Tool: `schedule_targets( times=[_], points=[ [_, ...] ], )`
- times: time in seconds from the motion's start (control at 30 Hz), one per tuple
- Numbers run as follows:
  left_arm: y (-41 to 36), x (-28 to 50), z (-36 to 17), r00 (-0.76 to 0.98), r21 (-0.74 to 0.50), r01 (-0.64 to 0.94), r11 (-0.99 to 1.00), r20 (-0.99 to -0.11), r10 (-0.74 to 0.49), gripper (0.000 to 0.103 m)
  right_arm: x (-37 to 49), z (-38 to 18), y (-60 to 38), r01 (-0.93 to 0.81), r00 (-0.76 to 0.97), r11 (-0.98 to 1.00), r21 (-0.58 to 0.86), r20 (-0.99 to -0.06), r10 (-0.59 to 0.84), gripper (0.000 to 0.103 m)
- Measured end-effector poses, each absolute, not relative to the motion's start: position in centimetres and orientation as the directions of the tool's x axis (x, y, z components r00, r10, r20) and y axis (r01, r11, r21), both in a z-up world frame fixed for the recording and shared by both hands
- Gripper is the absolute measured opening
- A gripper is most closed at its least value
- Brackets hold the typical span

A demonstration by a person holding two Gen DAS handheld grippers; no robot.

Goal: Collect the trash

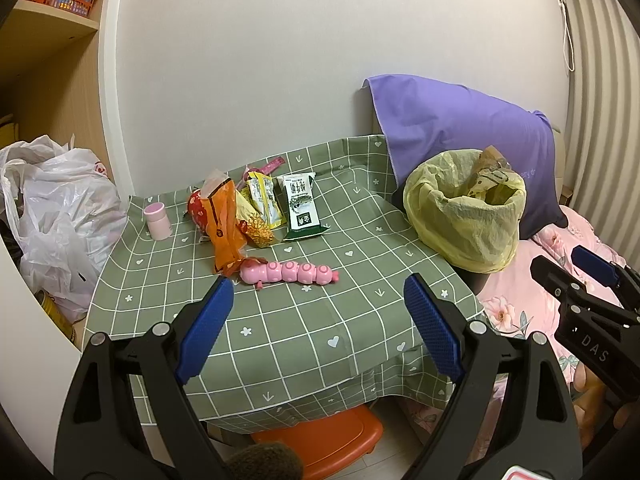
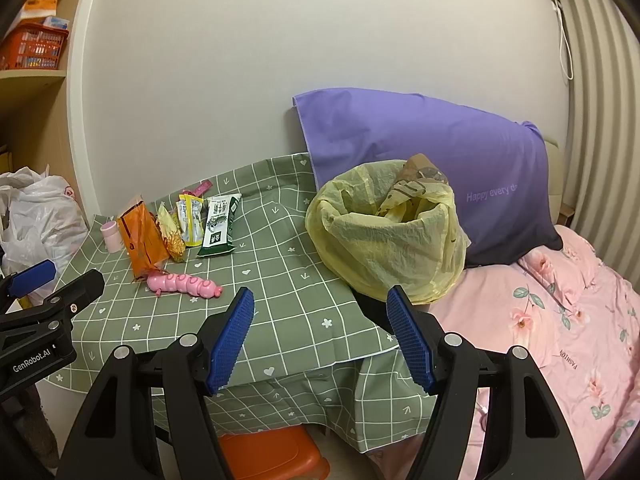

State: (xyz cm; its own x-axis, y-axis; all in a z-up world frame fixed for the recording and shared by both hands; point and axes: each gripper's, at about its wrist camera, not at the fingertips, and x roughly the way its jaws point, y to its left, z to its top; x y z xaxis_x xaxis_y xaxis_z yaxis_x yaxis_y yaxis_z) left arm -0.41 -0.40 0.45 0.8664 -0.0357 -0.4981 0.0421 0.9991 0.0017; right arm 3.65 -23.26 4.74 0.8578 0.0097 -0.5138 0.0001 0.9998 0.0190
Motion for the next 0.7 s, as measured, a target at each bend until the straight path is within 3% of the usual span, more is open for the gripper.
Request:
schedule_targets(
  times=[0.7],
  points=[
    [-0.91, -0.53, 0.53, 0.867, 0.002, 0.047, 0.999, -0.496, -0.039, 0.083, 3.46, 4.52, -23.46, 0.001, 0.859, 1.000, 0.022, -0.512, 0.010, 0.065]
  ],
)
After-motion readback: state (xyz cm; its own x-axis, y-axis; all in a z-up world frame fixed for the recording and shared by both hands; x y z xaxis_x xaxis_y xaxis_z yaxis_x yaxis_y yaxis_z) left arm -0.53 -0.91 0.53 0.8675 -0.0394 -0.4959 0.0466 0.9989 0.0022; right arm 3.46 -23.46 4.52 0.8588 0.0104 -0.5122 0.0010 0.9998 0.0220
